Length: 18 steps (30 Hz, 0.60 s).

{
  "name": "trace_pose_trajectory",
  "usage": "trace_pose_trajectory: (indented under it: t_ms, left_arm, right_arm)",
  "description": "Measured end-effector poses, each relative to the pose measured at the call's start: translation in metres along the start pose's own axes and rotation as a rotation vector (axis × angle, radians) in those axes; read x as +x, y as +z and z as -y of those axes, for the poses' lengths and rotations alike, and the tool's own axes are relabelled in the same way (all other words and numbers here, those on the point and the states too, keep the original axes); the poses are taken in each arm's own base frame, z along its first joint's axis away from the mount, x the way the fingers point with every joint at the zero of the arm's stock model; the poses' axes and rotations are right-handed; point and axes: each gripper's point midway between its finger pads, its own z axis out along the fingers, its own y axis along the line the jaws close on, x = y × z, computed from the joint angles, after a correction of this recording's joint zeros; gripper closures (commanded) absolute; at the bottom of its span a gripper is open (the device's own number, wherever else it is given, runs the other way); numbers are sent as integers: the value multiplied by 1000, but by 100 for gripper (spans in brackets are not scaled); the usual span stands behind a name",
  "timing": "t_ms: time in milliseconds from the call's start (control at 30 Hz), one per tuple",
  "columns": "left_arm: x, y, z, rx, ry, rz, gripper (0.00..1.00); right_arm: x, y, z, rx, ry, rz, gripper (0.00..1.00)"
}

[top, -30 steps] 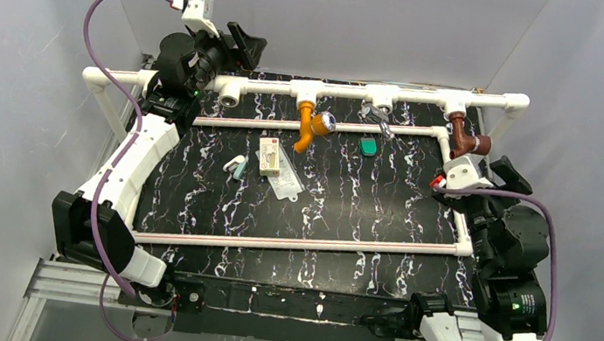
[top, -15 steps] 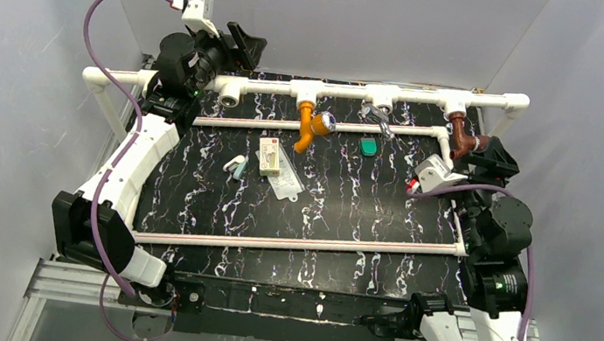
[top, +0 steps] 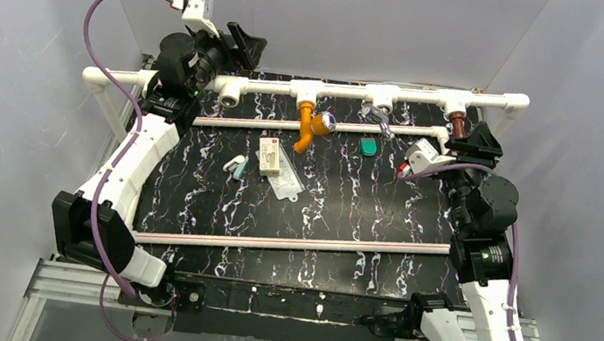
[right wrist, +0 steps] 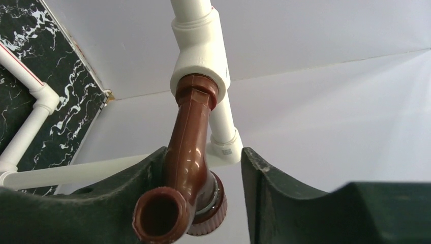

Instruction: Install the water faucets

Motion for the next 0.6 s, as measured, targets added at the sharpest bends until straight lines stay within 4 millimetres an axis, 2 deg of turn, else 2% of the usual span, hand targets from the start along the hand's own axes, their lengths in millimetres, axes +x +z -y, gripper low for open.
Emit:
trace_pose_trajectory:
  t_ms: [100, 233, 433, 600]
  left_arm:
    - [0, 0, 0, 2, 0, -1, 21]
    - [0, 0, 1, 4, 0, -2, 21]
    - [0, 0, 1, 4, 0, -2, 21]
    - [0, 0, 1, 4, 0, -2, 21]
  right_arm:
    - [2, 3, 0, 6, 7, -12, 62]
    - [2, 4, -3, 2, 47, -15, 99]
    - [1, 3, -8, 9, 200, -15, 99]
    - [-3, 1, -14, 17, 413, -6, 99]
